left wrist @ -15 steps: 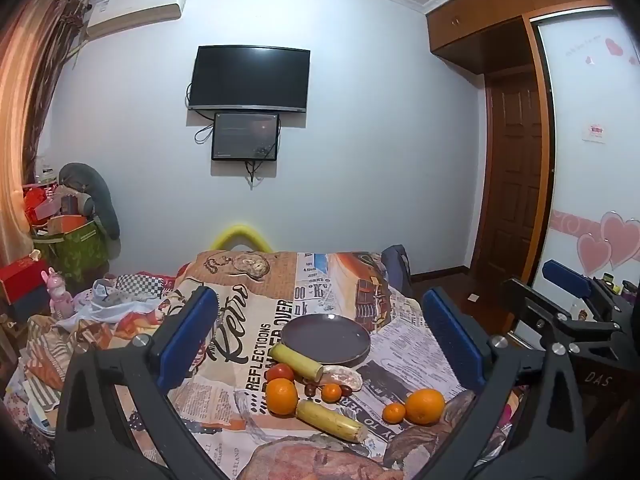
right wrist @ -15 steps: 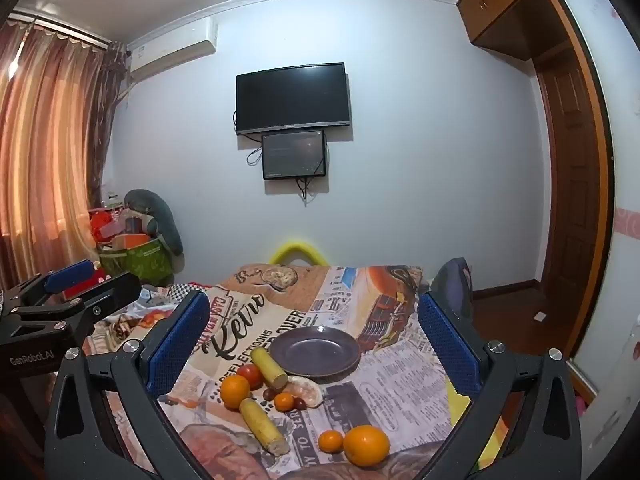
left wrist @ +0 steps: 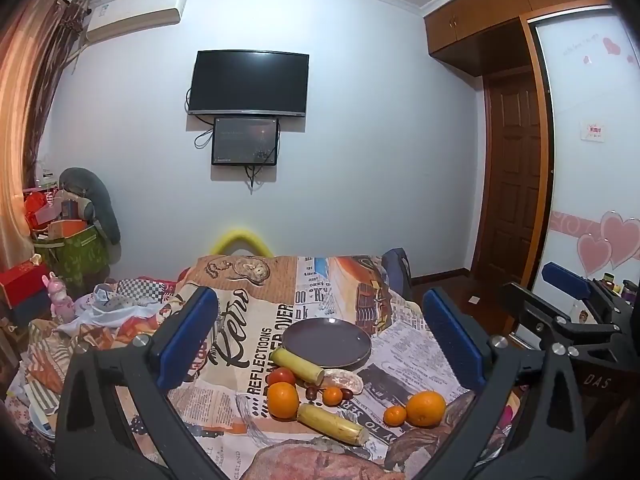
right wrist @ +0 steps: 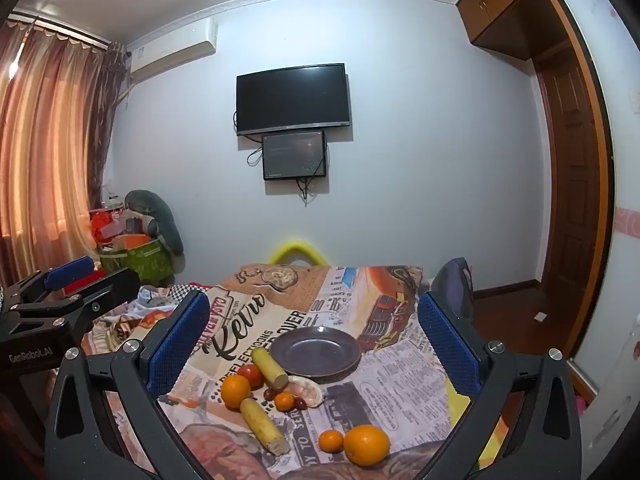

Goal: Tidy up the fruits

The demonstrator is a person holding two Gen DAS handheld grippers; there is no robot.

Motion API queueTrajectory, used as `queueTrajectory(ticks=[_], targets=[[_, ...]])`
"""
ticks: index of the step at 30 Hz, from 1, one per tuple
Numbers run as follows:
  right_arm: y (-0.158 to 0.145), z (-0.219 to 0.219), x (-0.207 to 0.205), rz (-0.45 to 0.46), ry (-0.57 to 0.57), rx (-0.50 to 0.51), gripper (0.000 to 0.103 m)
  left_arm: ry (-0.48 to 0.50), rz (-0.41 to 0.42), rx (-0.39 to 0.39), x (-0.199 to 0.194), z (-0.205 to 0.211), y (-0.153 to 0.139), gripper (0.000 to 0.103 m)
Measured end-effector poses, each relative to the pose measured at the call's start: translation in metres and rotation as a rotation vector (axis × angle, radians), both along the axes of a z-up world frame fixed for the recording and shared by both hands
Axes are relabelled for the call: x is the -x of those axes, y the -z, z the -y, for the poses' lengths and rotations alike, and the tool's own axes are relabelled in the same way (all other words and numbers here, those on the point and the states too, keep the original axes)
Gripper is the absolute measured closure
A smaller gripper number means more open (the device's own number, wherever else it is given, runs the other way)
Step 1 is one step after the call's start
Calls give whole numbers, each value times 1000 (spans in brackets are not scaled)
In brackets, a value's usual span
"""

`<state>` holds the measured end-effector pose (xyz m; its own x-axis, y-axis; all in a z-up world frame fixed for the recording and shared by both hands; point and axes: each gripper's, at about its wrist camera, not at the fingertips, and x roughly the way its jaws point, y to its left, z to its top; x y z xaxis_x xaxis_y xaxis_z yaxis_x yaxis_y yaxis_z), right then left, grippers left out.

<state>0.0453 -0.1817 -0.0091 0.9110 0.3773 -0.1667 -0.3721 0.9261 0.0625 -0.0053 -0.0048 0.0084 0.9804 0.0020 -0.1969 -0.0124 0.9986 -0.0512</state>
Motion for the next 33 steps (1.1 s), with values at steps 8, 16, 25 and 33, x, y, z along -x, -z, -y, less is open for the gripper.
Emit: queueTrajectory(ticks=[8,16,25,33], targets=[[2,2,-3,4,-3,-3,0,-2,1,1,-3,0,2,0],[4,0,-2,1,-5,7,0,0,2,3,-2,0,3,0],[4,-1,-3,0,-5,8,0,3,1,5,-3,-1,5,0],[5,-1,-3,-1,-6,12,0,3,2,5,-3,-1,5,0]])
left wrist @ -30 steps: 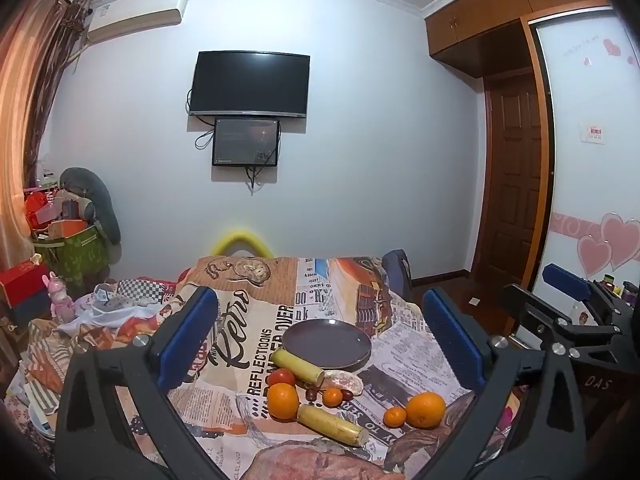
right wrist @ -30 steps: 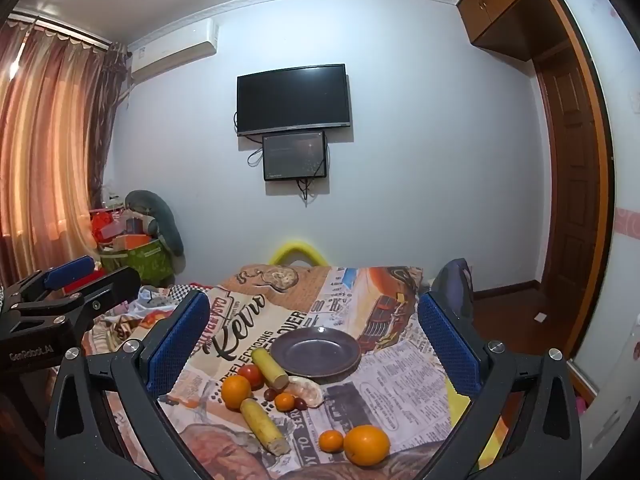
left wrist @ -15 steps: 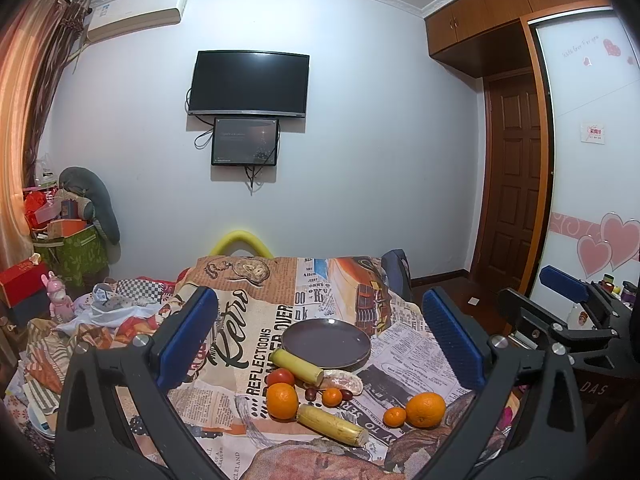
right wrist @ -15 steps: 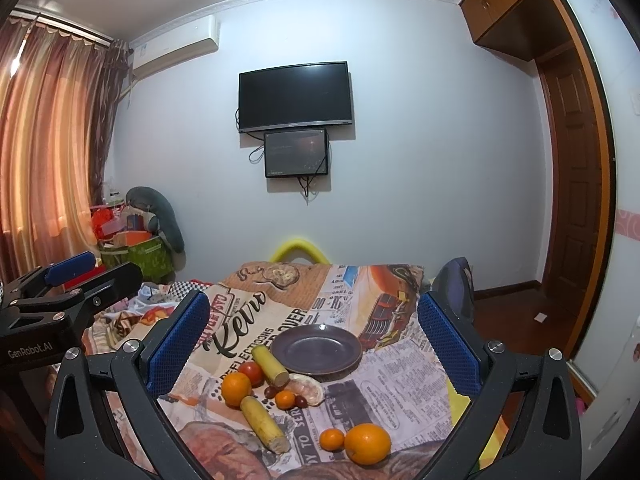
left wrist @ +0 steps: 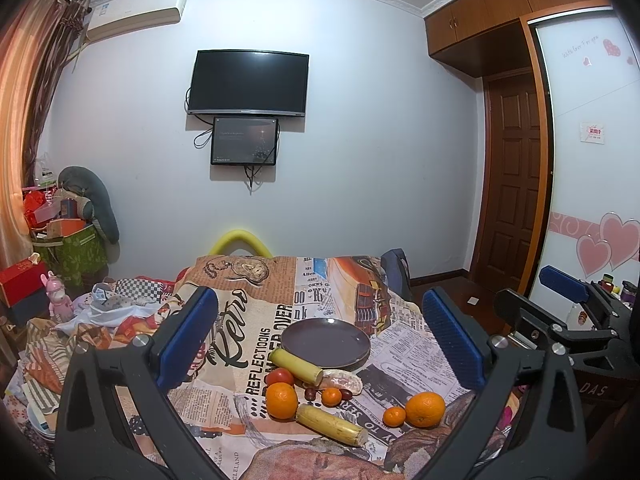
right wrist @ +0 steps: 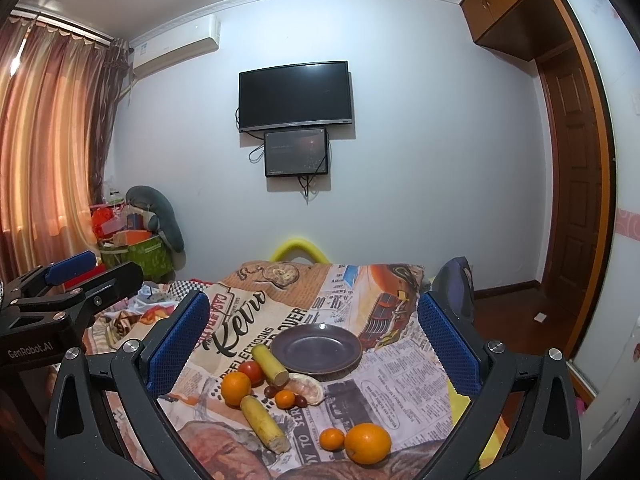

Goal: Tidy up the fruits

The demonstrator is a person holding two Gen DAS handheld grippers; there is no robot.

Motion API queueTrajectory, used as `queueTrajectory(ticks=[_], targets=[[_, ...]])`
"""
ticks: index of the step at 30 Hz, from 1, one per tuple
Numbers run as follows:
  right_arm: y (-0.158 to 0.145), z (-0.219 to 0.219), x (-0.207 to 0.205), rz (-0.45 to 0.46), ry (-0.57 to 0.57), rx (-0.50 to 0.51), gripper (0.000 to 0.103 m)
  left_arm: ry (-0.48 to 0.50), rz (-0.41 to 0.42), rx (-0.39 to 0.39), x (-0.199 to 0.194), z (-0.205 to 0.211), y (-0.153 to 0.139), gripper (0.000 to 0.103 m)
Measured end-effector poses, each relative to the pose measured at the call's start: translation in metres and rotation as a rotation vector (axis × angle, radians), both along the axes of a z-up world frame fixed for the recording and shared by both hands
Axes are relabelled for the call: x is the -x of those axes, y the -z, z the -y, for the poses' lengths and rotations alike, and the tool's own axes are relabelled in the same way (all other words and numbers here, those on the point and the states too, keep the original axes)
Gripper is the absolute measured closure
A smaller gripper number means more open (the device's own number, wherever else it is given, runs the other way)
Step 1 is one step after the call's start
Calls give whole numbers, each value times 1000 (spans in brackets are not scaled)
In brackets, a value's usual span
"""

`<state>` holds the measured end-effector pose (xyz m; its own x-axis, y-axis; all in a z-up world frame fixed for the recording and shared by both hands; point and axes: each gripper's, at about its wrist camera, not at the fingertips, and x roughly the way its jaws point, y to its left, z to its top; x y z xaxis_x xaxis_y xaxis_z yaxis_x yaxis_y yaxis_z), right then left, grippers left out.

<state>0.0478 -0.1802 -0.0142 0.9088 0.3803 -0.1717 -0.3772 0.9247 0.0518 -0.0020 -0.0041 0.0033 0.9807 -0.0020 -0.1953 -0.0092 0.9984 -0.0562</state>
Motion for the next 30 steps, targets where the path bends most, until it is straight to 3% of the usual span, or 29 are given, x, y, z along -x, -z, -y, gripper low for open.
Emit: queueTrajectory(ticks=[30], targets=[[0,-3,2,2,-6,6,0,3,2,3,-2,-1,2,0]])
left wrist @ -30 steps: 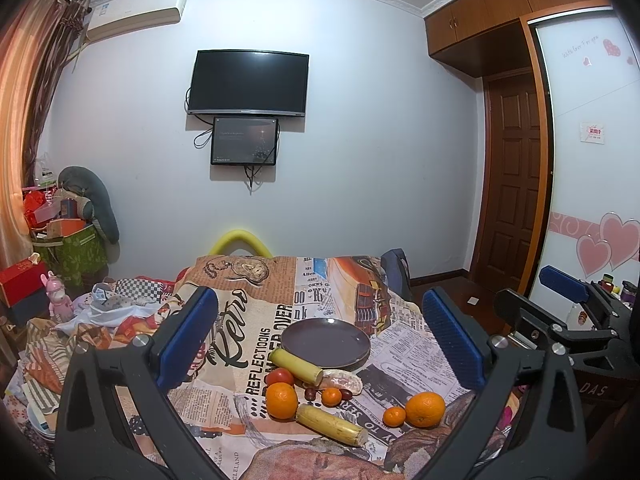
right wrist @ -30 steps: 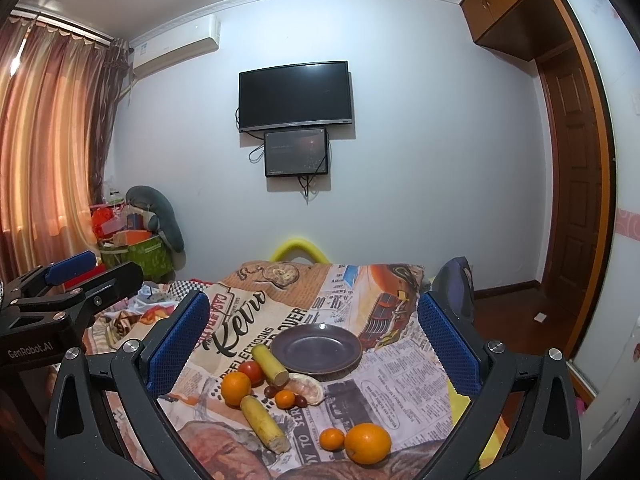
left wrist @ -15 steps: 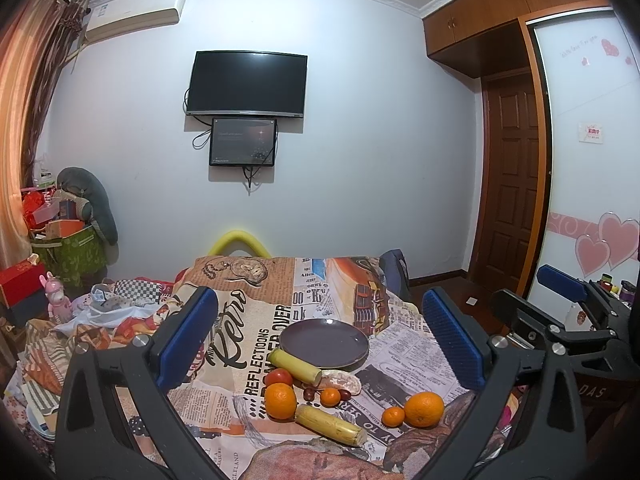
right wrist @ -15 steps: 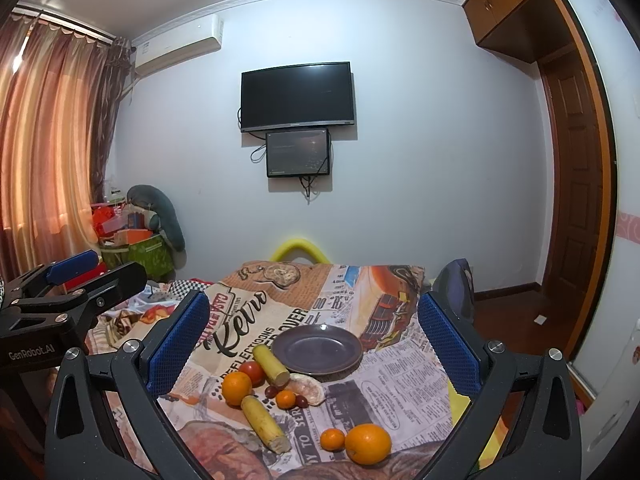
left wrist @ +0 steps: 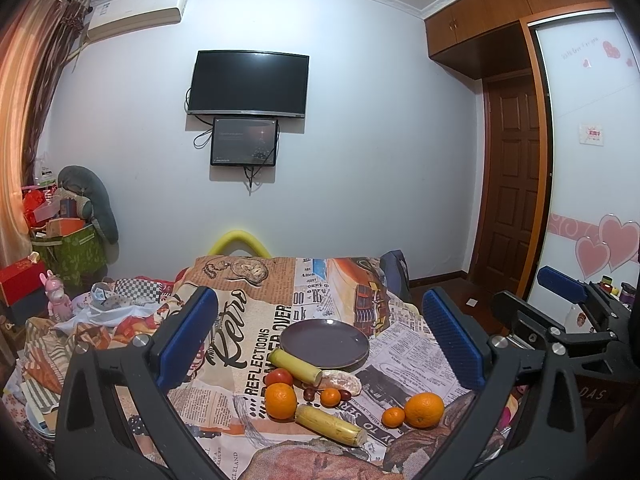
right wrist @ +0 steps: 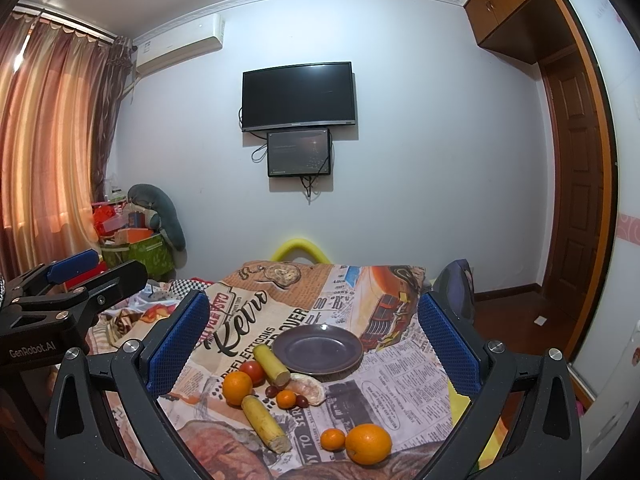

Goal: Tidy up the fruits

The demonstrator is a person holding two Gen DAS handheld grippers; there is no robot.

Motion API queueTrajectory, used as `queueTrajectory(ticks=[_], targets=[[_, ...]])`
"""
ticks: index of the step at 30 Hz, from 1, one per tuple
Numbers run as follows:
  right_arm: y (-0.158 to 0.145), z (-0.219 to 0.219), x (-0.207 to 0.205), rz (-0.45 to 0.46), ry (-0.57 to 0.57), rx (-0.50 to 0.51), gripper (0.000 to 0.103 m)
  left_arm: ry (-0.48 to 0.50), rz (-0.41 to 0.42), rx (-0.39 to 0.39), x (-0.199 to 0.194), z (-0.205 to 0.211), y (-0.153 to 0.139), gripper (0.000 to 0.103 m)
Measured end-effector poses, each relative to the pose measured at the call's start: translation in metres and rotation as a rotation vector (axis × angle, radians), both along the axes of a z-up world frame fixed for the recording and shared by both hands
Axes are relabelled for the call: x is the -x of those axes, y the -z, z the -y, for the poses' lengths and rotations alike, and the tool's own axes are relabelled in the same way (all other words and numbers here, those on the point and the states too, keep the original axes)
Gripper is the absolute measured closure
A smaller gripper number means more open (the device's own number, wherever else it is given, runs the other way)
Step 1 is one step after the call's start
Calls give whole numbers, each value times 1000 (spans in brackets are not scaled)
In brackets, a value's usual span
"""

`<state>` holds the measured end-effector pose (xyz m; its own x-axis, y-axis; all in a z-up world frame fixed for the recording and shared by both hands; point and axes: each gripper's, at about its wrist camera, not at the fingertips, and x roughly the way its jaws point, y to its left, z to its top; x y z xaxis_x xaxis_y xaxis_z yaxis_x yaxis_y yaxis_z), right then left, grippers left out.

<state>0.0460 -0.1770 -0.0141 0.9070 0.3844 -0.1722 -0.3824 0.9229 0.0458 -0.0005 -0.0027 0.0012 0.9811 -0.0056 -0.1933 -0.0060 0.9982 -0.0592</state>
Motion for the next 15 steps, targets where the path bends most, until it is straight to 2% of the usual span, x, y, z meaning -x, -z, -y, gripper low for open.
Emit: queueTrajectory(ticks=[9,15], targets=[[4,-2,-3,-9,-3,11,0,-10,-7,3,-4,-2,3,0],[13,1,-13,-39,41,46,0,1,-49,5,-17,-7,13,0]])
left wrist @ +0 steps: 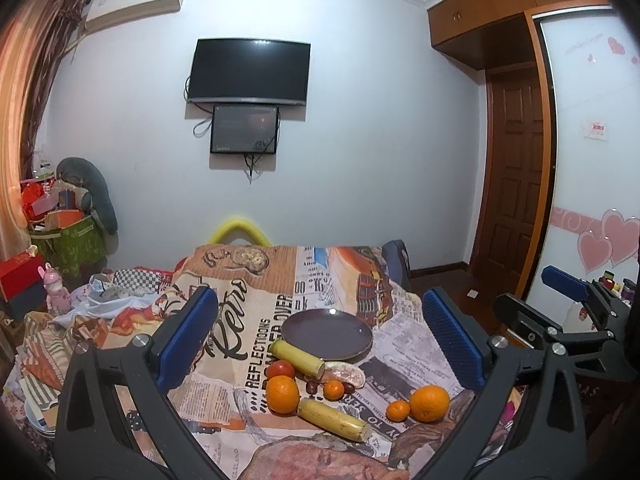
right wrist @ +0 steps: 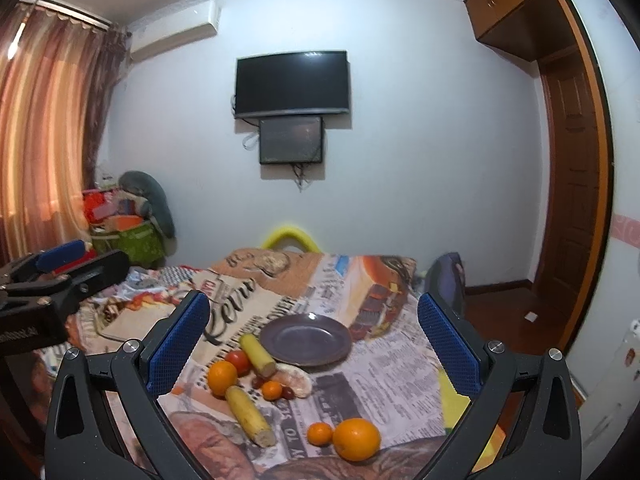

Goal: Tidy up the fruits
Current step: 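Grasp the large orange with the right tool while the left tool grasps another orange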

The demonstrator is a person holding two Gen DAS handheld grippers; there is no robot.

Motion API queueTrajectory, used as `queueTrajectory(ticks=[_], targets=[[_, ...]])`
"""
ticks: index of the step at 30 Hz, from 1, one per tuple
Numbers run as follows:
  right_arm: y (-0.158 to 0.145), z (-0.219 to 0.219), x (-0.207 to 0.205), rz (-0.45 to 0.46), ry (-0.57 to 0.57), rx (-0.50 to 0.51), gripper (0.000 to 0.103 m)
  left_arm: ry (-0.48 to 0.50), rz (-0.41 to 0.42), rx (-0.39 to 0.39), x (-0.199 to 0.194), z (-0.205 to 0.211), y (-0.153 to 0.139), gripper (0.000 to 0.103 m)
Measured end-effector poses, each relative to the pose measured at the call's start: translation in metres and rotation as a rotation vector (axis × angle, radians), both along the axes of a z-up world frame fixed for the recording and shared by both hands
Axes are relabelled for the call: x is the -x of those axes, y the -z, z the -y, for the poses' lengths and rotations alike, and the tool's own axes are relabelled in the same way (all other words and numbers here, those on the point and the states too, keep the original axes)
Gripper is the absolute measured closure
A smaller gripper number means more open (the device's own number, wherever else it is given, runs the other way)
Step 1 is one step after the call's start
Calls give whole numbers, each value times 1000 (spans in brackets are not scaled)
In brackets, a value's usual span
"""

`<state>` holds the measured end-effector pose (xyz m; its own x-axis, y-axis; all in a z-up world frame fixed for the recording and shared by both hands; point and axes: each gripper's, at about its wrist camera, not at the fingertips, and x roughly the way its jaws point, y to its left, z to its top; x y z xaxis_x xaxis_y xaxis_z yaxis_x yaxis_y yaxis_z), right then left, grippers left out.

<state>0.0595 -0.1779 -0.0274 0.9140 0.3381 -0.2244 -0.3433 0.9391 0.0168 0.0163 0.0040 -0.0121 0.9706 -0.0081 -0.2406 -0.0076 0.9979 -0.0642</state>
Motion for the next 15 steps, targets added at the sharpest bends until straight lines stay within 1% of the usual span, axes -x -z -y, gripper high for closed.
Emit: queueTrajectory(ticks=[4,8,9,11,12,13,15], targets=[[15,7,-16,-64,19,17,0,-11,-48,16,-15,-9,12,0],[39,16,-36,-154,44,47,0,-30,-129,27,-37,-23,32,2],[49,19,-43,-188,53,59,0,-34,-148,23,-43,-25,37,3],[60,22,-49,-228,56,74,1,-38,-191,13,-54,-29,49,10],[66,23,-54,-256,57,87,3,-39,-220,11,-60,-32,56,15],[71,23,-56,-276,59,97,4,-38,-242,12,-65,-35,61,17],[85,24,-63,-324,51,121,10,-40,-289,19,-76,-41,74,17]])
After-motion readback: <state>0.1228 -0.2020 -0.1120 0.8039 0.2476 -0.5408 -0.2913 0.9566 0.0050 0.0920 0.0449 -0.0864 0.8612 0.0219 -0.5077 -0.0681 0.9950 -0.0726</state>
